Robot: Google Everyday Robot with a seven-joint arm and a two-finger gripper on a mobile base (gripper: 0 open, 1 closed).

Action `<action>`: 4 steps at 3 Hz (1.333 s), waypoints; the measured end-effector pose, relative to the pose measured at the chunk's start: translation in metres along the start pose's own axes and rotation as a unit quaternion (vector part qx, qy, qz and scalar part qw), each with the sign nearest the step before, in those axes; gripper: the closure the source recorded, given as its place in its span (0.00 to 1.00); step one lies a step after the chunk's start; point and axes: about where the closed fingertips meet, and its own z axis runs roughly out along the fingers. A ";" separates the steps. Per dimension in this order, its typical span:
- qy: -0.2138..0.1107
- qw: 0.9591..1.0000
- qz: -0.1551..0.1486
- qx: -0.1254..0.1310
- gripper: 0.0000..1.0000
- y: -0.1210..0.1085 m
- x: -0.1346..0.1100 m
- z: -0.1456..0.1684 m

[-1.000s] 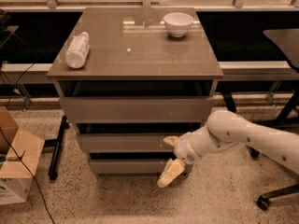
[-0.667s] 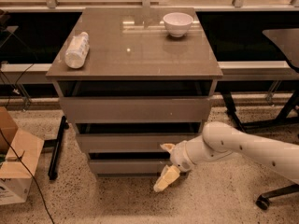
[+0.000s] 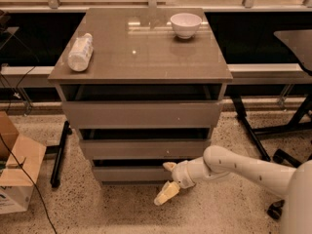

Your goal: Open bottom drawer

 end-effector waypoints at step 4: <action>-0.016 0.998 0.049 0.048 0.00 -0.050 0.055 0.057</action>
Offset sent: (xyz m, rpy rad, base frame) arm 0.0102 0.0116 -0.0583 0.0265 0.0784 -0.0804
